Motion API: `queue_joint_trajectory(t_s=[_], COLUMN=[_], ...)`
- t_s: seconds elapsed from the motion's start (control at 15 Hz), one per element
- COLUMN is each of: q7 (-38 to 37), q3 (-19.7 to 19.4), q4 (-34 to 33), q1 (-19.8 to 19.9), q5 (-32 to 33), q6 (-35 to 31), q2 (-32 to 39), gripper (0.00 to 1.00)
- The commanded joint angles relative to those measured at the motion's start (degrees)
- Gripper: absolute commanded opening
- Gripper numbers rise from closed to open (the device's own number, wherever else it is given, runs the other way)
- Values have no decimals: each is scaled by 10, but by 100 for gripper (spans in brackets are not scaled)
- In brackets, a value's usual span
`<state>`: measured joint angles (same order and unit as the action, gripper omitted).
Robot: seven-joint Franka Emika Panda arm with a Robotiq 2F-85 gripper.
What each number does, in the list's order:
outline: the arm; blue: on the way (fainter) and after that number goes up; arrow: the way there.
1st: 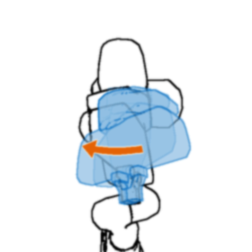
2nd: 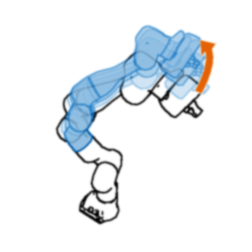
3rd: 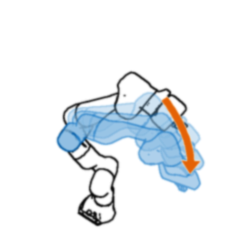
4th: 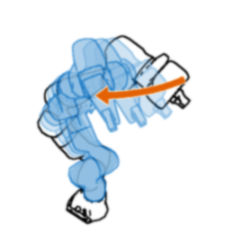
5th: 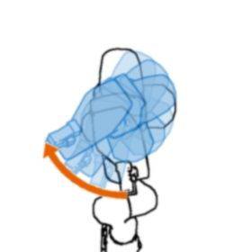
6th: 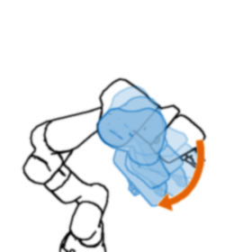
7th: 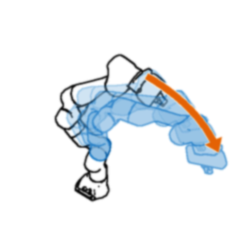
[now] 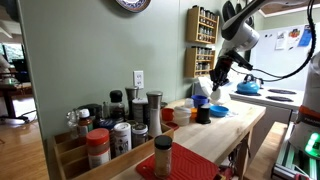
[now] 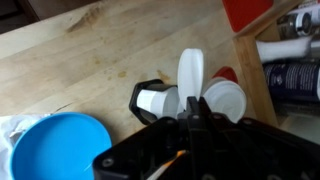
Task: Remove some white objects from the black holder
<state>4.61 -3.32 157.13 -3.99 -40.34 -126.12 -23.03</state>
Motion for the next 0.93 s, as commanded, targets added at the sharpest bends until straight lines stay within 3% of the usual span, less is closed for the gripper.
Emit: queue_joint_trajectory(t_s=[0.0,0.4,0.47,0.87], q7=[62,84,71,74], q3=[-5,1,4,5], q4=[0,5,4,2], q1=[8,8,9,10], q5=[43,29,39,37], q6=[57,27,44,38], q2=[27,96,70,94], gripper=[0,0,1,0])
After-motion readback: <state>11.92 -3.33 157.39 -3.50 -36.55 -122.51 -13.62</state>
